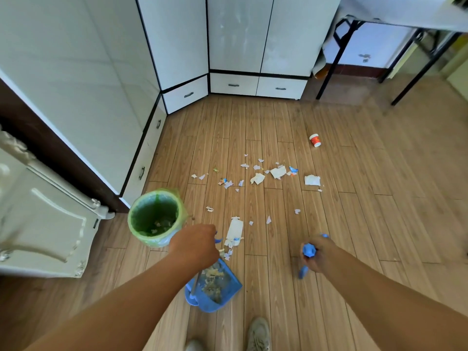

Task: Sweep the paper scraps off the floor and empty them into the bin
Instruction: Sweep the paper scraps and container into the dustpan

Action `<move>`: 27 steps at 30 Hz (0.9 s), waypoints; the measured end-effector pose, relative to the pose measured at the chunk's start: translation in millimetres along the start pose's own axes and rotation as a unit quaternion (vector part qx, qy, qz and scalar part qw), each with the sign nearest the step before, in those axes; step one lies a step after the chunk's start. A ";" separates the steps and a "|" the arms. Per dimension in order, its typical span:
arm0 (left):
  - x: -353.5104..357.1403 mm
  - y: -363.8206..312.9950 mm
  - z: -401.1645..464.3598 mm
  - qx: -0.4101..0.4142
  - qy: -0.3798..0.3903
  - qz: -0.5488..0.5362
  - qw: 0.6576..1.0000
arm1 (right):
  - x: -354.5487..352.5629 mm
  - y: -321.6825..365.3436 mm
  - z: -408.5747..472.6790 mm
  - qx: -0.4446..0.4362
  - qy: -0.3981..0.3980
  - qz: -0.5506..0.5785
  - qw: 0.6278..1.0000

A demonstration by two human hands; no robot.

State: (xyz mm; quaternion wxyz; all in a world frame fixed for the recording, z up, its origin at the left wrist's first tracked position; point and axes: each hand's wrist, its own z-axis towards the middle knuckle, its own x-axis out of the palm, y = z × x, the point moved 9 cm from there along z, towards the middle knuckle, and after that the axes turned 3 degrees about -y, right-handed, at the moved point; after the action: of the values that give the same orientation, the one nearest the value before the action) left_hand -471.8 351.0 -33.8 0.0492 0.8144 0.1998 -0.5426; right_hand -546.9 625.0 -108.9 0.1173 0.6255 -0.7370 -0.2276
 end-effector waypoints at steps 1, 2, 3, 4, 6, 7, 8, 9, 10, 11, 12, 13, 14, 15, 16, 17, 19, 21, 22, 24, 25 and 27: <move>0.1 0.8 0.5 -0.004 0.001 -0.001 1.000 | -12.8 2.5 6.2 0.003 -0.011 0.010 1.000; 1.2 -1.7 2.7 -0.008 0.003 -0.003 1.000 | -27.3 5.7 13.4 0.009 -0.020 0.028 0.999; 2.4 -3.2 4.1 -0.012 0.005 -0.005 1.000 | -41.1 6.2 22.0 0.017 -0.028 0.051 0.998; 3.3 -5.9 5.8 -0.017 0.007 -0.008 1.000 | -54.3 6.9 31.8 0.026 -0.037 0.073 0.996; 4.2 -9.0 7.2 -0.025 0.007 -0.011 1.000 | -73.0 5.9 49.2 0.038 -0.056 0.084 0.994; 4.0 -11.9 9.1 -0.029 0.006 -0.011 1.000 | -79.4 7.4 57.7 0.039 -0.061 0.074 0.995; 3.5 -14.0 10.6 -0.033 0.005 -0.010 0.999 | -79.6 9.2 61.7 0.037 -0.060 0.058 0.996; 3.1 -17.2 12.5 -0.036 0.006 -0.009 0.999 | -76.5 10.3 64.0 0.038 -0.052 0.036 0.997; 2.4 -20.1 14.6 -0.039 0.006 -0.011 0.999 | -69.7 9.8 62.3 0.040 -0.041 0.004 0.998; 2.4 -22.3 17.0 -0.041 0.006 -0.012 0.999 | -60.3 8.0 62.2 0.042 -0.031 -0.024 0.998; 2.9 -26.1 19.7 -0.042 0.008 -0.013 0.999 | -51.8 6.2 59.3 0.048 -0.020 -0.043 0.998; 3.4 -30.3 22.0 -0.044 0.011 -0.015 0.999 | -43.6 6.1 58.3 0.048 -0.006 -0.059 0.997; 3.7 -33.5 23.8 -0.046 0.013 -0.015 0.999 | -35.0 7.3 53.1 0.052 0.008 -0.071 0.996; 3.8 -36.1 25.0 -0.047 0.013 -0.014 0.999 | -26.5 10.2 49.5 0.055 0.027 -0.080 0.995; 3.8 -39.3 26.3 -0.047 0.012 -0.012 0.999 | -22.0 16.2 44.5 0.053 0.036 -0.085 0.994; 3.6 -42.7 27.3 -0.046 0.009 -0.009 0.999 | -18.6 23.5 41.1 0.050 0.049 -0.092 0.993; 2.5 -47.8 28.2 -0.044 0.004 -0.007 0.999 | -18.7 38.7 38.5 0.045 0.056 -0.071 0.995; 1.6 -51.3 28.5 -0.045 0.001 -0.011 0.999 | -20.7 49.3 40.8 0.040 0.049 -0.063 0.996; 1.5 -53.2 28.4 -0.044 0.001 -0.010 0.999 | -21.4 51.7 43.0 0.036 0.046 -0.081 0.995; 1.1 -58.3 28.3 -0.039 0.003 -0.003 0.999 | -20.4 51.6 49.7 0.029 0.046 -0.125 0.991; 0.9 -60.8 28.4 -0.037 0.001 0.001 0.999 | -19.2 50.3 55.0 0.025 0.047 -0.143 0.988; 0.9 -65.7 29.3 -0.035 -0.004 0.005 0.999 | -16.6 45.4 63.3 0.024 0.043 -0.171 0.984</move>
State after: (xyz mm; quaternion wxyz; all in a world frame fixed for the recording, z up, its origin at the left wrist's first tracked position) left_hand -521.7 402.6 -37.6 0.0807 0.8111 0.2145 -0.5382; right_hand -612.1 658.3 -140.2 0.0931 0.7544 -0.6185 -0.1993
